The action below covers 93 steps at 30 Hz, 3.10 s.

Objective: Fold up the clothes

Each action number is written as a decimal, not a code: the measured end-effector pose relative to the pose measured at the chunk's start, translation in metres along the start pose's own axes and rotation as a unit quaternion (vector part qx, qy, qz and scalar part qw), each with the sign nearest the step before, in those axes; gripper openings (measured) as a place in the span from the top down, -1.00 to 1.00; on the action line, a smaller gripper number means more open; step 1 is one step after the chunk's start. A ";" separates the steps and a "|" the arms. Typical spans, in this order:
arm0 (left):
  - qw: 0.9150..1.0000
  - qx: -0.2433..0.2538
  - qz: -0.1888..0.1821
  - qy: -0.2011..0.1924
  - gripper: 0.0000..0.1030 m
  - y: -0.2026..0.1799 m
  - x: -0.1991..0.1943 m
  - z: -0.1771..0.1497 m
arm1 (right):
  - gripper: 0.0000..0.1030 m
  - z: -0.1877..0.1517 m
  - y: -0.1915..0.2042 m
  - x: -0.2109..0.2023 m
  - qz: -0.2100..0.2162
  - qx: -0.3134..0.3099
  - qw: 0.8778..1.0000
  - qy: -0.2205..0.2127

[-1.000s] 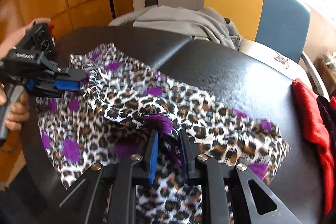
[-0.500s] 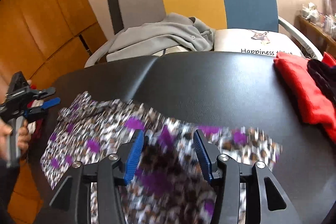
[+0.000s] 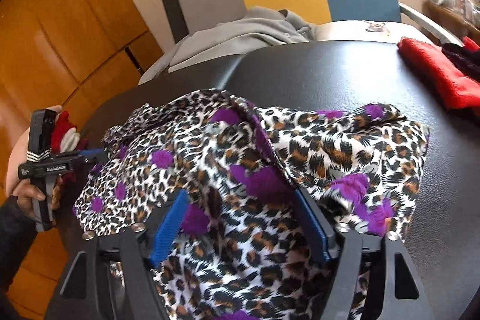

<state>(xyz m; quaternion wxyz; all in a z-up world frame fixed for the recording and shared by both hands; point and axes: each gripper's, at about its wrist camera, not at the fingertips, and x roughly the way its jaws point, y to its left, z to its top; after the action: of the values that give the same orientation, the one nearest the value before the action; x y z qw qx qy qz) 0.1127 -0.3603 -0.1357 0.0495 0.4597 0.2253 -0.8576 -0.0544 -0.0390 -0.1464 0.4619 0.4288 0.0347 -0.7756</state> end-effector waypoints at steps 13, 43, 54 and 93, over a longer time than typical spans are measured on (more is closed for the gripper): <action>0.959 -0.210 -0.060 -0.181 0.13 0.088 -0.055 0.042 | -0.69 0.021 -0.017 -0.048 -0.048 0.001 0.997 -0.059; 0.983 -0.115 0.064 -0.130 0.10 0.061 -0.022 0.062 | -0.04 0.074 -0.087 -0.020 -0.049 0.059 0.997 -0.019; 0.994 0.024 0.090 -0.065 0.00 0.025 0.008 0.043 | 0.85 0.048 -0.045 0.023 -0.105 -0.066 0.990 0.068; 0.989 -0.003 0.054 -0.137 0.90 0.017 -0.026 0.082 | 0.87 0.076 -0.046 -0.043 -0.203 -0.088 0.975 -0.028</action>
<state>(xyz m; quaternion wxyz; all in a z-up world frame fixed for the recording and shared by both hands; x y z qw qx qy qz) 0.0694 -0.4141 -0.0809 0.1280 0.3497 0.1940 -0.9076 -0.1281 -0.0177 -0.0841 0.3319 0.3481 0.1762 -0.8589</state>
